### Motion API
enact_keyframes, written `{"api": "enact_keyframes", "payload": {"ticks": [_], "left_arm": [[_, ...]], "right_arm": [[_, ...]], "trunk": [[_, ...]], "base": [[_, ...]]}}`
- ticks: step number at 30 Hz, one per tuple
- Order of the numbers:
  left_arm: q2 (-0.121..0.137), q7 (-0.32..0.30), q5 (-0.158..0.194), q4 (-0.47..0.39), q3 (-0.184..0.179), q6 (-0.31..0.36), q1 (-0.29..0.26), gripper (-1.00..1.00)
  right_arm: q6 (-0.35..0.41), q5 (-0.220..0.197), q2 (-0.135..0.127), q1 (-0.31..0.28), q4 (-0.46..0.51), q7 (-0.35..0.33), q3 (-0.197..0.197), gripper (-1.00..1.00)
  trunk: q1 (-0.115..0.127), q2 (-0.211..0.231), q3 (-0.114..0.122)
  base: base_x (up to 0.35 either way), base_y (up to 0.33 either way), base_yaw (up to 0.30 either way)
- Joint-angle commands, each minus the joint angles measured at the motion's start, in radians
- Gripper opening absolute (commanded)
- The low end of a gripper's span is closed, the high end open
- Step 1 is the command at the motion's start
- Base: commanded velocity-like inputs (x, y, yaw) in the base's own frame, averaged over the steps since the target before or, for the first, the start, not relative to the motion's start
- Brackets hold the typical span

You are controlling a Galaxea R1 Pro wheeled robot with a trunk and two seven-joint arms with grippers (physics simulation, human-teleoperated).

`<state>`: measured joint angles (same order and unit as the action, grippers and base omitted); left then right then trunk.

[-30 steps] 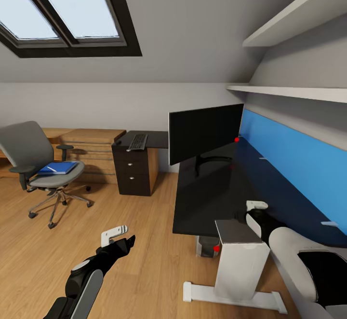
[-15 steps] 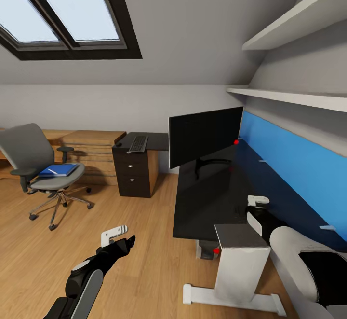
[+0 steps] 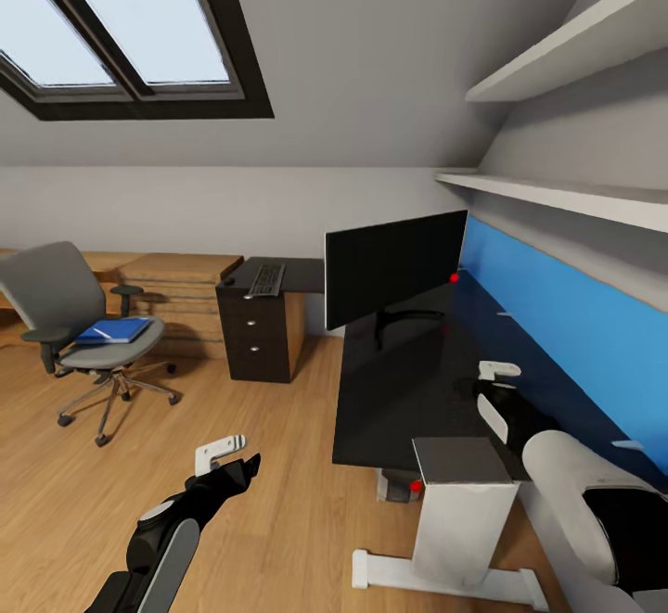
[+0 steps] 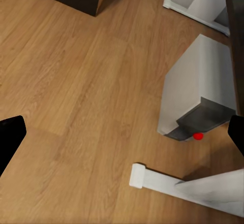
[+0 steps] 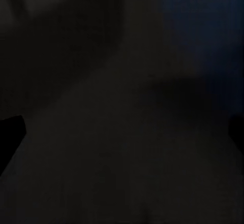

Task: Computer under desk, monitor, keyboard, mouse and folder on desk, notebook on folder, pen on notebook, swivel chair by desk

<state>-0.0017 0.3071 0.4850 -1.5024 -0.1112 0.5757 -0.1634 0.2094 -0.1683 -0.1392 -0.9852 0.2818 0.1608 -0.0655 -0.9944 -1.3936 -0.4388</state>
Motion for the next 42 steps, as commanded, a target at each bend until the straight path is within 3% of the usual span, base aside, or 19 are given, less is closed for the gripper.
{"api": "enact_keyframes", "payload": {"ticks": [1,2,3,5,6,8,9,11,13,14,15,16,18,20,25,26,30,35,42], "left_arm": [[0.0,0.009,0.01,-0.001,-0.001,0.003,-0.001,1.0],[0.0,0.01,0.01,-0.001,-0.001,0.003,-0.001,1.0],[0.0,0.01,0.009,-0.001,-0.001,0.003,-0.001,1.0],[0.0,0.01,0.009,-0.001,-0.001,0.003,-0.001,1.0],[0.0,0.01,0.009,-0.001,-0.001,0.003,-0.001,1.0],[-0.001,0.01,0.009,-0.001,-0.001,0.002,-0.001,1.0],[-0.001,0.01,0.009,-0.001,-0.002,0.002,-0.001,1.0],[-0.001,0.01,0.009,-0.002,-0.002,0.001,-0.001,1.0],[-0.001,0.01,0.009,-0.001,-0.002,0.001,-0.001,1.0],[-0.001,0.01,0.009,-0.001,-0.002,0.001,-0.001,1.0],[-0.001,0.01,0.009,-0.001,-0.002,0.001,-0.001,1.0],[-0.001,0.01,0.009,-0.001,-0.002,0.001,-0.001,1.0],[-0.001,0.009,0.009,-0.001,-0.002,0.001,-0.001,1.0],[0.0,0.009,0.009,-0.001,-0.002,0.001,-0.001,1.0],[0.0,0.009,0.009,-0.001,-0.002,0.001,-0.001,1.0],[0.0,0.009,0.01,-0.001,-0.003,0.001,-0.001,1.0],[0.0,0.009,0.01,-0.001,-0.003,0.001,-0.001,1.0],[0.0,0.009,0.009,0.004,-0.005,0.001,-0.001,1.0],[-0.001,0.007,0.01,0.004,-0.007,0.003,-0.001,1.0]], "right_arm": [[0.027,-0.023,-0.007,0.016,0.041,0.005,-0.007,1.0],[0.039,-0.029,-0.012,0.027,0.066,0.005,-0.007,1.0],[0.113,-0.06,-0.033,0.11,0.243,0.005,-0.007,1.0],[0.18,-0.085,-0.042,0.197,0.418,0.006,-0.007,1.0],[0.249,-0.109,-0.048,0.303,0.614,0.008,-0.004,1.0],[0.289,-0.123,-0.049,0.372,0.741,0.01,0.001,1.0],[0.338,-0.147,-0.047,0.46,0.905,0.011,0.019,1.0],[0.364,-0.174,-0.042,0.507,0.988,0.011,0.032,1.0],[0.4,-0.28,-0.027,0.577,1.089,0.012,0.049,1.0],[0.408,-0.316,-0.024,0.588,1.103,0.012,0.052,1.0],[0.425,-0.396,-0.021,0.604,1.125,0.012,0.059,1.0],[0.435,-0.438,-0.021,0.61,1.132,0.012,0.063,1.0],[0.469,-0.593,-0.024,0.626,1.145,0.012,0.085,1.0],[0.485,-0.671,-0.031,0.633,1.149,0.011,0.103,1.0],[0.497,-0.733,-0.039,0.647,1.152,0.009,0.126,1.0],[0.502,-0.781,-0.039,0.654,1.154,0.009,0.181,1.0],[0.505,-0.83,-0.041,0.655,1.154,0.011,0.196,1.0],[0.515,-0.863,-0.042,0.655,1.121,0.012,0.204,1.0],[0.512,-0.866,-0.041,0.655,1.107,0.009,0.213,1.0]], "trunk": [[0.004,0.007,0.002],[0.008,0.014,0.005],[0.012,0.021,0.008],[0.019,0.035,0.015],[0.023,0.042,0.018],[0.031,0.056,0.024],[0.031,0.056,0.024],[0.031,0.056,0.024],[0.031,0.056,0.024],[0.031,0.056,0.024],[0.031,0.056,0.024],[0.031,0.056,0.024],[0.031,0.056,0.024],[0.031,0.056,0.024],[0.031,0.056,0.024],[0.031,0.056,0.024],[0.031,0.056,0.024],[0.031,0.056,0.024],[0.031,0.056,0.024]], "base": [[0.0,0.0,0.0],[0.0,0.0,0.0],[0.0,0.0,0.0],[0.0,0.0,0.0],[0.0,0.0,0.0],[0.0,0.0,0.0],[0.0,0.0,0.0],[0.0,0.0,0.0],[0.0,0.0,0.0],[0.0,0.0,0.0],[0.0,0.0,0.0],[0.0,0.0,0.0],[0.0,0.0,0.0],[0.0,0.0,0.0],[0.0,0.0,0.0],[-0.148,0.056,0.0],[-0.205,0.111,0.0],[-0.24,0.189,0.0],[-0.08,0.135,0.0]]}}
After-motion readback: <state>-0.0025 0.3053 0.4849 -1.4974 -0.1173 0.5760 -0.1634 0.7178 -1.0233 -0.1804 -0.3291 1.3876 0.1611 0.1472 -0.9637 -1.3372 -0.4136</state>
